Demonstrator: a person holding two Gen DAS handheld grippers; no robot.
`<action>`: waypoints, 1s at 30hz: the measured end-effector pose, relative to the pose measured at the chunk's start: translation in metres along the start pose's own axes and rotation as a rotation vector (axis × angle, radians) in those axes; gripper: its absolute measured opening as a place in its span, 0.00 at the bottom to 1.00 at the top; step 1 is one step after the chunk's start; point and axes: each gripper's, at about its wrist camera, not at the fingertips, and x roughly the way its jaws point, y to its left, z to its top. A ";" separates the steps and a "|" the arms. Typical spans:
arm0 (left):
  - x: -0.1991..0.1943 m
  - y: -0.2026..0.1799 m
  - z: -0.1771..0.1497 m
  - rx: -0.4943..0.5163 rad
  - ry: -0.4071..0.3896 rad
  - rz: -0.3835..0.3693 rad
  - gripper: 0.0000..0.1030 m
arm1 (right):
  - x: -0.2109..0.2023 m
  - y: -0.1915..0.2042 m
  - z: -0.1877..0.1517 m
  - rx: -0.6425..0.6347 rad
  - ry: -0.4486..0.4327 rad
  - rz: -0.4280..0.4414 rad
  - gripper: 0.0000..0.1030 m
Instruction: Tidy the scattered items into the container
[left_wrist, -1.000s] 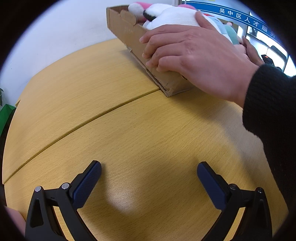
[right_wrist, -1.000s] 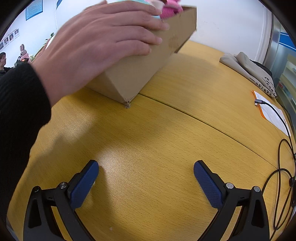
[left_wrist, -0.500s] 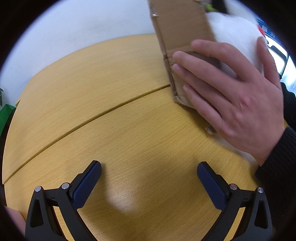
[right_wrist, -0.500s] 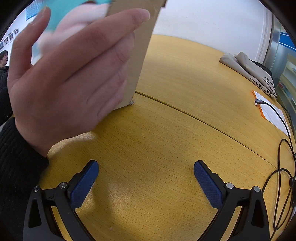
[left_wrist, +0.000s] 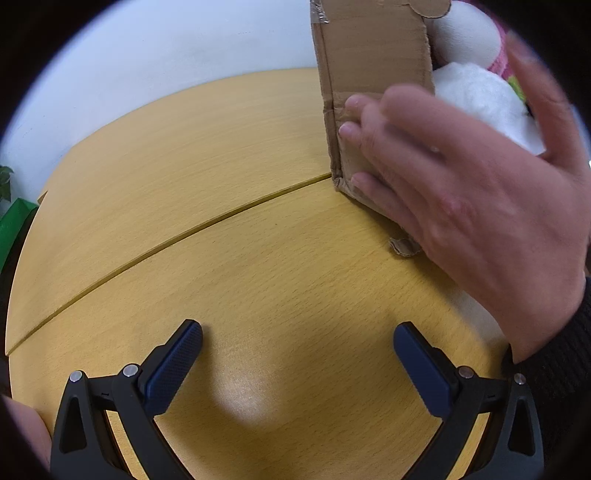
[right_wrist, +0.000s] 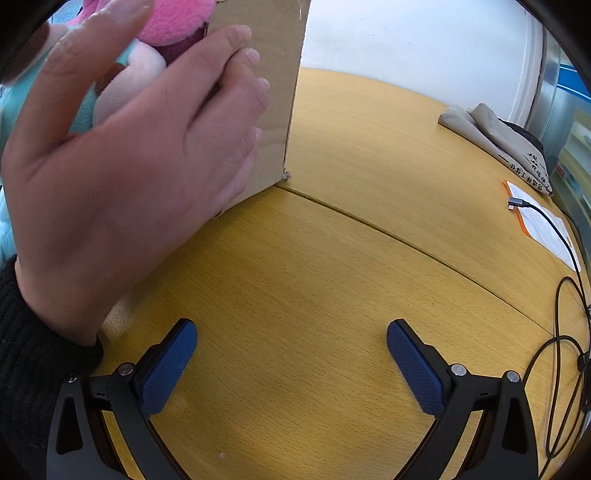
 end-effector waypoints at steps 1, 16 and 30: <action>0.000 0.000 -0.001 -0.004 0.000 0.003 1.00 | 0.000 0.000 0.000 0.000 0.000 0.000 1.00; 0.003 0.005 -0.003 -0.008 0.000 0.005 1.00 | 0.000 0.000 0.000 0.000 0.000 0.000 1.00; 0.002 0.002 -0.003 -0.010 0.000 0.007 1.00 | 0.000 0.000 0.000 0.000 0.000 0.000 1.00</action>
